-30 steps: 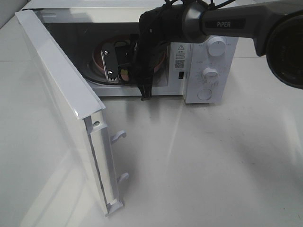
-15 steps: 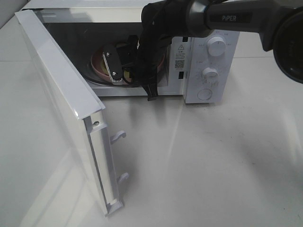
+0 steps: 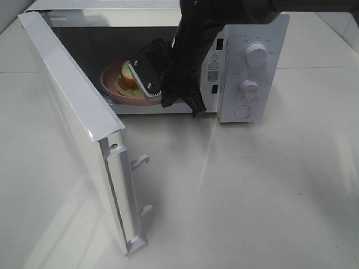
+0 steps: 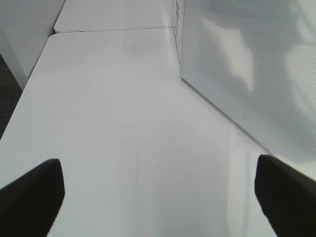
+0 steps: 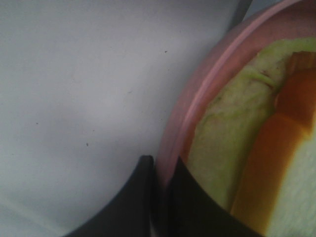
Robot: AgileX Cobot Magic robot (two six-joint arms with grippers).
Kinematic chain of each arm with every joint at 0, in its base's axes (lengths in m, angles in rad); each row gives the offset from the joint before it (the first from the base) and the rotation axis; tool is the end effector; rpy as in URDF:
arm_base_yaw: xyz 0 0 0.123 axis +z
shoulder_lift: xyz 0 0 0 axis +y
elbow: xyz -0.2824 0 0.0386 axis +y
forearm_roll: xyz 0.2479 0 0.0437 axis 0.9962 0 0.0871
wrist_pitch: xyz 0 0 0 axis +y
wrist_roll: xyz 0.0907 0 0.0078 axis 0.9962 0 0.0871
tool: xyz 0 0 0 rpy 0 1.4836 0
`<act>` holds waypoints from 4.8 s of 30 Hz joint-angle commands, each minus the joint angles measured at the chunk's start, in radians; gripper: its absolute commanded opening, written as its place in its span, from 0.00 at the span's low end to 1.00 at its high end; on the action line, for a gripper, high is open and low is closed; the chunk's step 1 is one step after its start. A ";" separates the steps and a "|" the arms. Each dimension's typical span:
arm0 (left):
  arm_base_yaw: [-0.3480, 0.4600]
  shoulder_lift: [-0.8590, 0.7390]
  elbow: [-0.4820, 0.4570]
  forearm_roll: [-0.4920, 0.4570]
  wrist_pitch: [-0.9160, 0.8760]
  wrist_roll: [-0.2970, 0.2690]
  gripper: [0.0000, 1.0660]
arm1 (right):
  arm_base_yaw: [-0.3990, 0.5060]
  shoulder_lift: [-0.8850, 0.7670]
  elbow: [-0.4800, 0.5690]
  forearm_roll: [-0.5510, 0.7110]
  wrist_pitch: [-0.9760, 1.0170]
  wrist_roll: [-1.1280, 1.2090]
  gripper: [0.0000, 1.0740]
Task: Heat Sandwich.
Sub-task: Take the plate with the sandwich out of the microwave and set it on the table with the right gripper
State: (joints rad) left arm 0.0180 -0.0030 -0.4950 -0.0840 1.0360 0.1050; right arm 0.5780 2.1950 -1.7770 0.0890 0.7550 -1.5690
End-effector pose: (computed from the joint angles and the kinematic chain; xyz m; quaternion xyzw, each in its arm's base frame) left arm -0.0037 -0.0066 0.2780 0.0379 0.8457 -0.0093 0.5323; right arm 0.4016 0.2686 0.1885 -0.8408 0.4838 -0.0812 0.2288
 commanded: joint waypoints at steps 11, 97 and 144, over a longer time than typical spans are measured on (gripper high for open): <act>0.002 -0.028 0.001 -0.009 -0.007 -0.008 0.94 | -0.007 -0.129 0.132 0.103 -0.014 -0.138 0.00; 0.002 -0.028 0.001 -0.009 -0.007 -0.008 0.94 | -0.007 -1.224 1.231 -0.146 -0.070 0.257 0.02; 0.002 -0.028 0.001 -0.009 -0.007 -0.008 0.94 | -0.007 -1.211 1.286 -0.670 0.137 1.590 0.00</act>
State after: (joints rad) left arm 0.0180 -0.0030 -0.4950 -0.0840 1.0360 0.1050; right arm 0.5750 0.9770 -0.4900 -0.5420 0.8960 -0.0070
